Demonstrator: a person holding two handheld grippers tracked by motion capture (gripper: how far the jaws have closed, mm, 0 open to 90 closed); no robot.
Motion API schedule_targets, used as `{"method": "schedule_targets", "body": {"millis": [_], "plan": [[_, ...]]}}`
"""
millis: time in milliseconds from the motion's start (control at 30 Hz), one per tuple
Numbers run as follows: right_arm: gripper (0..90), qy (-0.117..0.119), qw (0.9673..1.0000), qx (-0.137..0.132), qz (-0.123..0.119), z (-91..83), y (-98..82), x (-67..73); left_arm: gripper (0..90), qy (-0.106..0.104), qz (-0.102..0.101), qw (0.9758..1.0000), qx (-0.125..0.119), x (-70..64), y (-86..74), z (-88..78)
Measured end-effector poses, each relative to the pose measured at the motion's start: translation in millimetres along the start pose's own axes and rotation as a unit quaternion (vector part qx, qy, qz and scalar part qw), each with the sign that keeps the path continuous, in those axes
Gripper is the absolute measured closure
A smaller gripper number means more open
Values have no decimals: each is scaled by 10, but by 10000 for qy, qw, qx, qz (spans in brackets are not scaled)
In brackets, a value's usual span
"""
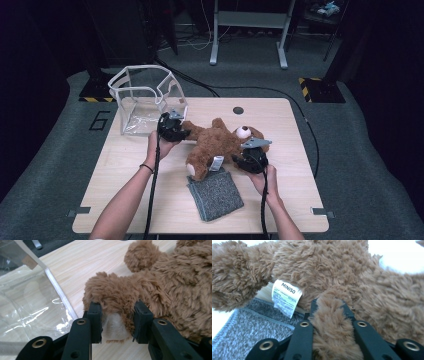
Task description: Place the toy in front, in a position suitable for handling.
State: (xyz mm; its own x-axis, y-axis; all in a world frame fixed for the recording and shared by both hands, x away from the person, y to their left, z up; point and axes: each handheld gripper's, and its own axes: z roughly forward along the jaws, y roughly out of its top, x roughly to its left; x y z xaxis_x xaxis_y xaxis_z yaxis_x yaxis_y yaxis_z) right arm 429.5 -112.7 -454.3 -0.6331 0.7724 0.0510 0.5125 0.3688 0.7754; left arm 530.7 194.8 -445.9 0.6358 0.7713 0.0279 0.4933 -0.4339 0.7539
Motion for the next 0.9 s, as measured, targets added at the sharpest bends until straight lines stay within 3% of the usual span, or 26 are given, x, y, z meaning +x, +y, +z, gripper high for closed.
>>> {"method": "schedule_targets", "body": {"millis": [133, 300, 400, 467, 567, 633, 800, 900], "plan": [[661, 112, 9999, 10, 64, -40, 3, -27, 534, -39, -102, 9999, 47, 25, -33, -19], [285, 169, 9998, -8, 89, -186, 10, 4, 381, -12, -255, 9997, 0, 5, -96, -122], [186, 252, 9997, -62, 51, -299, -15, 60, 294, -6, -275, 9996, -4, -5, -152, -225], [149, 323, 9994, -132, 13, -362, -46, 124, 247, -29, -368, 9993, -106, -24, -205, -278], [120, 440, 9990, -83, -71, -422, -96, 216, 194, 12, -258, 9997, -4, -47, -306, -363], [95, 516, 9986, -47, -129, -444, -134, 283, 160, -3, -297, 9996, -12, -67, -391, -401], [46, 671, 9974, 27, -248, -421, -256, 448, 117, 23, -455, 9989, 59, -98, -644, -445], [28, 709, 9972, 74, -240, -364, -363, 528, 90, 109, -440, 9987, 235, -125, -831, -447]]}}
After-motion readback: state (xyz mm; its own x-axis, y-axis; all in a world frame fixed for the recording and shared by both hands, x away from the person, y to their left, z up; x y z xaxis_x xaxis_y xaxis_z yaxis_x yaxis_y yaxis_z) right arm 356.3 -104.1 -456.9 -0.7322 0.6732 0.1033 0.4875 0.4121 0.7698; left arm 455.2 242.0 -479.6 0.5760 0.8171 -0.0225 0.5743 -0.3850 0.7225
